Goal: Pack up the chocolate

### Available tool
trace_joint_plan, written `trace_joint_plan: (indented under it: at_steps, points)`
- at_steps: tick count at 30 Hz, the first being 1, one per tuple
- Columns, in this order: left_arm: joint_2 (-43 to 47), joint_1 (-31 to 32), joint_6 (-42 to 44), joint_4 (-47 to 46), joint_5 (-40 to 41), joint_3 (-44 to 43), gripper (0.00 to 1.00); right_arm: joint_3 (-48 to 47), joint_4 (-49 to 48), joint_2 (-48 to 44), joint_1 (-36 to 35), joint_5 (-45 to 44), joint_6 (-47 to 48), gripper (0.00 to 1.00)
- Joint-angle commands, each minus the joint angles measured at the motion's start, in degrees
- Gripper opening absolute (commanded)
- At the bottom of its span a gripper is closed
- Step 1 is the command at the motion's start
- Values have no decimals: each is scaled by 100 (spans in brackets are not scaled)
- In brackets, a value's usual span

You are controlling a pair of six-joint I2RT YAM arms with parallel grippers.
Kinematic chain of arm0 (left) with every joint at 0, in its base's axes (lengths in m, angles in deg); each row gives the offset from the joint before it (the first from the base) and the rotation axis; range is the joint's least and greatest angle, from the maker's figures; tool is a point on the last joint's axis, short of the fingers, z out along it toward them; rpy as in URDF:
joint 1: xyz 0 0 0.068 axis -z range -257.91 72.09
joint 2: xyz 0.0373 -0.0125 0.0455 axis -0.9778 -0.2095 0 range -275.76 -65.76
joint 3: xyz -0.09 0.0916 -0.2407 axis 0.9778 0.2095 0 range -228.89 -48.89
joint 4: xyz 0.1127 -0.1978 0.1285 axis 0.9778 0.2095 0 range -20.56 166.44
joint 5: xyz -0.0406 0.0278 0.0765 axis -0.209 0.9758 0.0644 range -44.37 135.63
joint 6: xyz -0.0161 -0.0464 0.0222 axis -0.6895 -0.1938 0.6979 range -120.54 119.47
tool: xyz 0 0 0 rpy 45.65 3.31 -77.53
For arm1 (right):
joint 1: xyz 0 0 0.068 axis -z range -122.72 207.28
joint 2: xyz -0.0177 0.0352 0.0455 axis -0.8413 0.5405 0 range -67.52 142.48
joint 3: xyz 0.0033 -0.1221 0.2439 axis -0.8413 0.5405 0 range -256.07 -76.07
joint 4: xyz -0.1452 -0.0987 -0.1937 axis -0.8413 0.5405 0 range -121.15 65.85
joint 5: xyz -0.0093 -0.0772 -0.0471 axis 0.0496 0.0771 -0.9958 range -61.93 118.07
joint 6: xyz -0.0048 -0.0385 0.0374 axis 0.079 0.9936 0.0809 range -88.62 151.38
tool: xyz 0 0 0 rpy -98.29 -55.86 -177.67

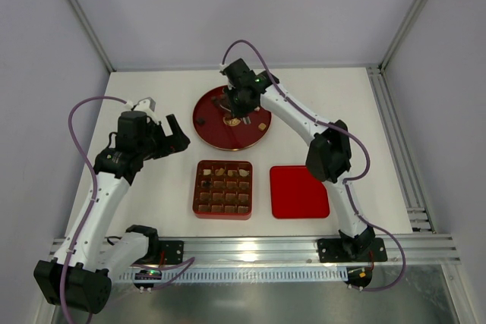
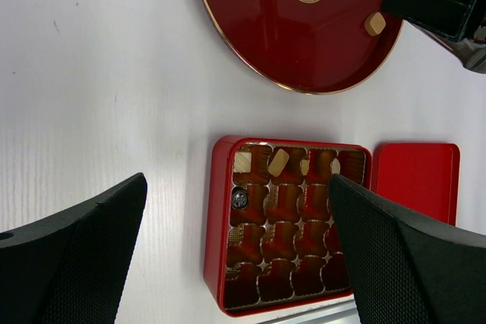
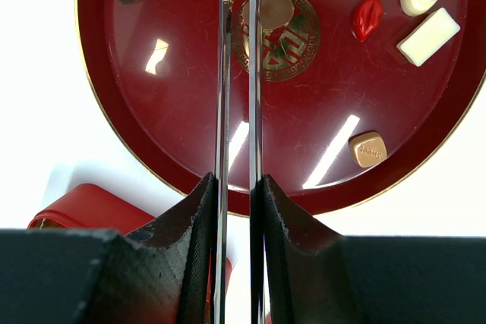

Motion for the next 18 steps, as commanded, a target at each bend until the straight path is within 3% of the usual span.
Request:
trace_joint_plan:
  at_steps: [1, 11, 18]
  points:
    - [51, -2, 76, -73, -51, 5, 100, -280, -30, -235, -37, -132, 30, 24]
    - [51, 7, 76, -64, -51, -3, 100, 273, -74, -1043, -108, -141, -23, 23]
    - [51, -2, 76, -73, -68, -3, 100, 1677, -477, -2220, -248, -27, -233, 22]
